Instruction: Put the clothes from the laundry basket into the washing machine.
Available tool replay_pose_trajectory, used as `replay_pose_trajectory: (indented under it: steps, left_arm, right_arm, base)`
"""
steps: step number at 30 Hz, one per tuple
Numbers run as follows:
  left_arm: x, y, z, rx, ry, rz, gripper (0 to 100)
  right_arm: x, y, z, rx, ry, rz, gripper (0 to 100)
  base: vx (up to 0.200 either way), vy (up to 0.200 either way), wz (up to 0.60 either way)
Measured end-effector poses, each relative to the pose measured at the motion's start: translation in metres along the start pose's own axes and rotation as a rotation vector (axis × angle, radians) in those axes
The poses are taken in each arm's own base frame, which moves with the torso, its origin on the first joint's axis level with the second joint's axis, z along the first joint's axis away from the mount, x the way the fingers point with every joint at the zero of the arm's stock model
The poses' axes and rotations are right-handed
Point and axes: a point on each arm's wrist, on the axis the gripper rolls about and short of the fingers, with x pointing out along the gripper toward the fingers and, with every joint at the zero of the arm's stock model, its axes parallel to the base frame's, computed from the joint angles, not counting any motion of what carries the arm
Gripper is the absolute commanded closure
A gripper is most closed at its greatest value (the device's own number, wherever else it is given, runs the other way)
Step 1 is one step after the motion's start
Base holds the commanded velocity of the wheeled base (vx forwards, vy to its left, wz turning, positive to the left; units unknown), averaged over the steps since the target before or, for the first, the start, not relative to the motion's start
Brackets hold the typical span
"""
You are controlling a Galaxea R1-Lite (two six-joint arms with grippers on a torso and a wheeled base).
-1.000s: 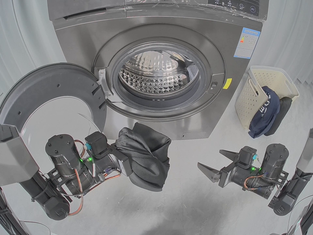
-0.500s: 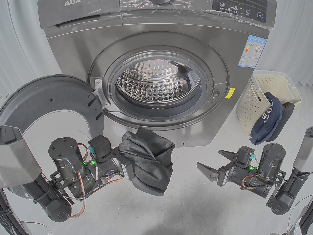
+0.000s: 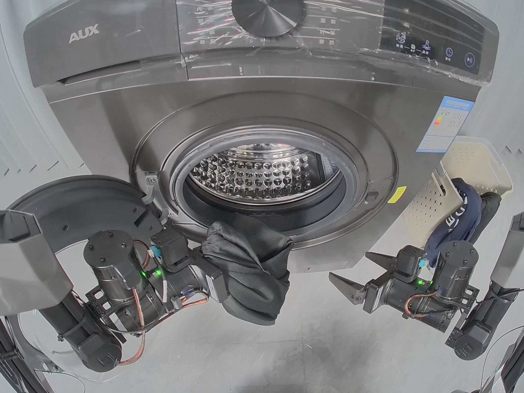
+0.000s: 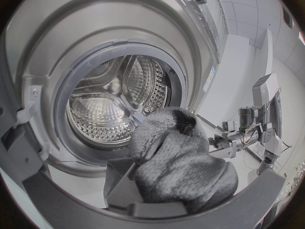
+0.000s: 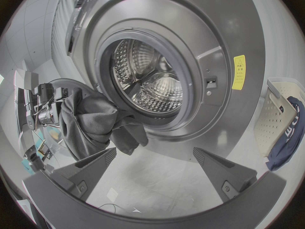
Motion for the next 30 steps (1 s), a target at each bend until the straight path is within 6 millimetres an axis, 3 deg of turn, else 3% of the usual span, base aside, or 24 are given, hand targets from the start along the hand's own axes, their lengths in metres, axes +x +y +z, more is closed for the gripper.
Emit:
replay_pose_trajectory:
  steps: [20, 24, 30]
  left_arm:
    - [0.006, -0.006, -0.002, -0.002, -0.001, -0.019, 100]
    - [0.022, -0.007, 0.0, 0.0, -0.032, -0.008, 100]
    - [0.065, -0.005, 0.004, -0.004, -0.123, 0.023, 100]
  right_arm:
    - [-0.004, 0.026, -0.002, 0.012, 0.0, 0.044, 0]
    - [-0.005, 0.029, -0.001, 0.013, -0.003, 0.051, 0]
    - [-0.007, 0.032, 0.002, 0.013, -0.016, 0.058, 0]
  base:
    - [0.0, 0.0, 0.0]
    - [0.0, 0.0, 0.0]
    - [0.0, 0.0, 0.0]
